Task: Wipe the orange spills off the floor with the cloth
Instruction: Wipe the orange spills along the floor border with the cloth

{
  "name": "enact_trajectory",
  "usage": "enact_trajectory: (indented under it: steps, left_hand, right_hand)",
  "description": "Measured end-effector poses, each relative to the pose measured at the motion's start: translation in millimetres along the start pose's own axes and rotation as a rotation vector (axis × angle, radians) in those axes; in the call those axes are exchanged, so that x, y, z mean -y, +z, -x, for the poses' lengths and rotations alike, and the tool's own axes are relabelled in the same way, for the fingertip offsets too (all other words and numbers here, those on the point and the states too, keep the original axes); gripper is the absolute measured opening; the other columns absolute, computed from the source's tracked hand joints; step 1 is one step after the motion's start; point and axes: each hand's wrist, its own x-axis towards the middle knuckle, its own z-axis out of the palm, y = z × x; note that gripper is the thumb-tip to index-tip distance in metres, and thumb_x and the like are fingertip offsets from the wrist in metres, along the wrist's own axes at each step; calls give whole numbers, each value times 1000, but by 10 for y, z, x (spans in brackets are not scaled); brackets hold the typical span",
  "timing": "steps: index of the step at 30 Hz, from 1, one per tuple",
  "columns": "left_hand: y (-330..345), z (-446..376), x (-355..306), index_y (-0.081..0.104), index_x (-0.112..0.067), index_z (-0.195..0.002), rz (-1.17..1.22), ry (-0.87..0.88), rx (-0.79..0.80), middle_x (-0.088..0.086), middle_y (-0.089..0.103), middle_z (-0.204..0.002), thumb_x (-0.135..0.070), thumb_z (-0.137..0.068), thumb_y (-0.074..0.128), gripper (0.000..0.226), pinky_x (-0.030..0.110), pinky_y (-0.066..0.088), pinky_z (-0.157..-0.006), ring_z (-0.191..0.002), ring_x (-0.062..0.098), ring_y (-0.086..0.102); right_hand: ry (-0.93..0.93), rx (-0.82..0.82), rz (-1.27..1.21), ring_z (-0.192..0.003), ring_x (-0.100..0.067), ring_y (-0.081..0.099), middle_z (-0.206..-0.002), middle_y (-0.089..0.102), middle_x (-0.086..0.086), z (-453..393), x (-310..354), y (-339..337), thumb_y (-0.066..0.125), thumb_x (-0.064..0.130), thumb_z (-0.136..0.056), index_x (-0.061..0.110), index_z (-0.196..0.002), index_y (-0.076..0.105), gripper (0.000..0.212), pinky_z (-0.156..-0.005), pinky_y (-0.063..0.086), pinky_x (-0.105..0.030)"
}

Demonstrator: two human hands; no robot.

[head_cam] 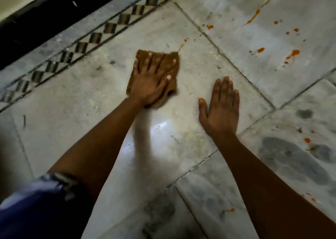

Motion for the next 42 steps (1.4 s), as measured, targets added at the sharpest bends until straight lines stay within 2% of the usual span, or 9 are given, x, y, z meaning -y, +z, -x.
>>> enact_trajectory:
  steps: [3, 9, 13, 18, 25, 30, 36, 39, 42]
  left_hand:
    - [-7, -228, -24, 11, -42, -147, 20, -78, -3, 1, 9, -159, -50, -95, 16, 53, 55, -4, -113, -146, 29, 2]
    - [59, 690, 91, 18, -39, -146, -12, 129, 7, 4, 22, -156, -50, -94, 21, 53, 57, 8, -111, -143, 32, 16]
    - [-40, 319, 441, 13, -38, -146, -18, -51, 22, 6, 22, -156, -49, -93, 20, 55, 57, 8, -111, -144, 32, 15]
    - [-120, -690, 257, 15, -39, -148, 62, -301, 32, 3, 5, -160, -48, -98, 20, 50, 59, -3, -112, -145, 31, -1]
    - [-12, 442, 177, 12, -39, -147, 19, 50, 61, 1, 9, -158, -53, -93, 18, 56, 58, 9, -111, -145, 30, 9]
    - [-137, 176, 809, 8, -36, -149, 39, -240, 56, 3, 5, -159, -54, -92, 10, 60, 56, 5, -114, -145, 27, 2]
    - [-294, -1372, 474, 6, -38, -149, 182, -446, 23, -1, 1, -160, -45, -101, 16, 50, 58, -7, -113, -146, 26, -3]
    - [-291, -1675, 107, 5, -36, -149, 219, -338, 38, -3, 2, -160, -43, -101, 15, 50, 55, -9, -112, -146, 22, -3]
    - [-262, -1403, -9, 3, -36, -149, 113, -42, 94, -4, 1, -160, -46, -100, 14, 51, 51, -7, -114, -146, 20, -4]
  right_hand:
    - [-6, -2, 20, -144, -31, 14, -155, 15, -20, -9, -8, -2, 24, 46, -93, 5, -148, 19, 69, -116, 4, -41]
    - [16, 9, 3, -142, -32, 19, -154, 20, -20, 0, 13, -52, 28, 46, -93, 6, -147, 24, 68, -116, 11, -44]
    - [29, 19, 25, -142, -33, 19, -153, 20, -21, -10, 25, -59, 28, 45, -93, 5, -147, 24, 68, -116, 10, -44]
    - [21, 10, 18, -142, -33, 19, -153, 20, -21, -13, 22, -45, 28, 45, -92, 6, -147, 24, 68, -116, 9, -44]
    - [42, 49, 33, -142, -33, 20, -154, 20, -20, -13, 29, -85, 30, 45, -91, 7, -147, 24, 69, -116, 11, -45]
    - [48, 58, 39, -142, -32, 21, -153, 21, -19, -38, 31, -87, 30, 45, -91, 7, -147, 25, 68, -116, 11, -44]
    - [52, 64, 49, -141, -32, 22, -154, 21, -19, -23, 38, -88, 31, 45, -89, 8, -147, 26, 69, -115, 12, -44]
    - [57, 58, 52, -141, -32, 23, -153, 22, -19, -31, 40, -74, 29, 46, -89, 8, -147, 27, 69, -115, 13, -44]
    - [57, 57, 42, -140, -33, 24, -153, 23, -19, -29, 31, -77, 31, 45, -89, 8, -146, 28, 69, -114, 15, -45]
